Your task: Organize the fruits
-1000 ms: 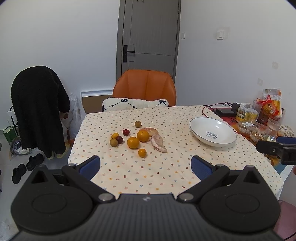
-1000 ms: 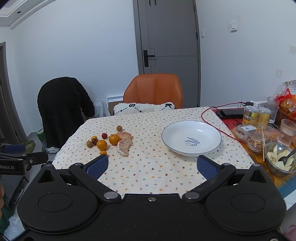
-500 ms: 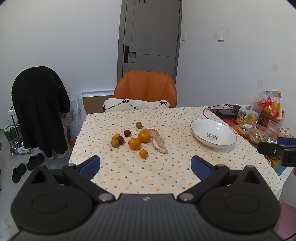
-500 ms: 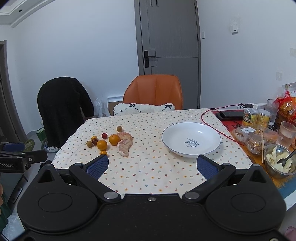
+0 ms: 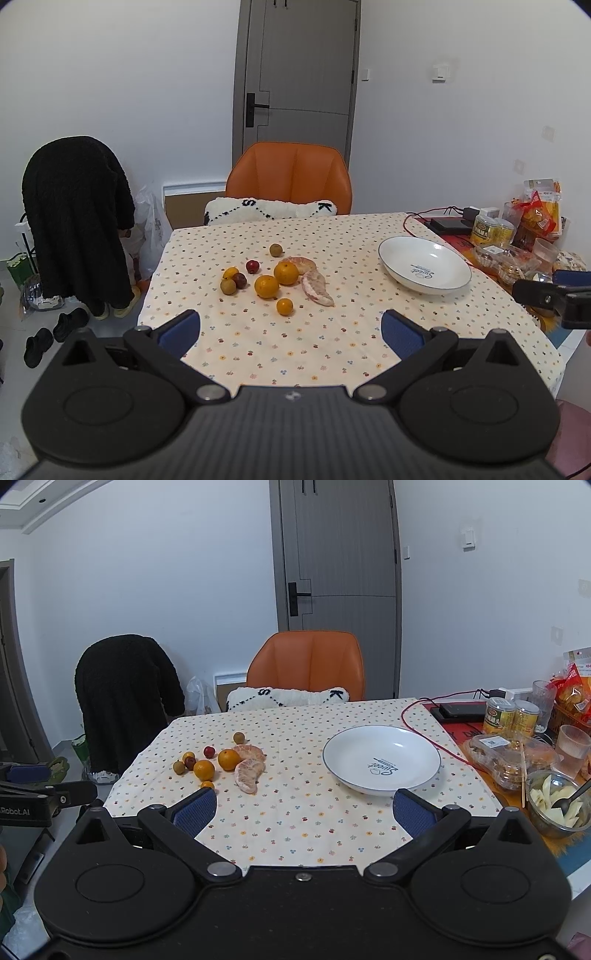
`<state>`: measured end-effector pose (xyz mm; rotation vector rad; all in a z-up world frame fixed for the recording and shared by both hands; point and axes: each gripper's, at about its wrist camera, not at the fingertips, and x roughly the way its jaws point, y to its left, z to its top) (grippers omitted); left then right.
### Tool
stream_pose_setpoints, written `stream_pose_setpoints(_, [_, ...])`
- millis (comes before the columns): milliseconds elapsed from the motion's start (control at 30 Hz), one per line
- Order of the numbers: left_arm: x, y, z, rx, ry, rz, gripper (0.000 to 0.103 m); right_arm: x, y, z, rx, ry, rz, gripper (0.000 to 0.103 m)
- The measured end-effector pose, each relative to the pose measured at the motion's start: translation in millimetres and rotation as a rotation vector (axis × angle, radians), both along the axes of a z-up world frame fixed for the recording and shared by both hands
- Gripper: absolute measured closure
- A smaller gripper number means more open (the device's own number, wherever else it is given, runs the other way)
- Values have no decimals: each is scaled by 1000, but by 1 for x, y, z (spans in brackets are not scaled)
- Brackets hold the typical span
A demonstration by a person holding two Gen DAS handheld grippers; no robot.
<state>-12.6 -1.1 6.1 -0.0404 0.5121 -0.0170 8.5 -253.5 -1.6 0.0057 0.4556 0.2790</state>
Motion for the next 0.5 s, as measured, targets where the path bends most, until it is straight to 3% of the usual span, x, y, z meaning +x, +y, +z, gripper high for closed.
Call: stream_pose_setpoints(500, [0, -1, -1, -6, 1, -9, 0, 0, 2, 0, -6, 1, 1, 0])
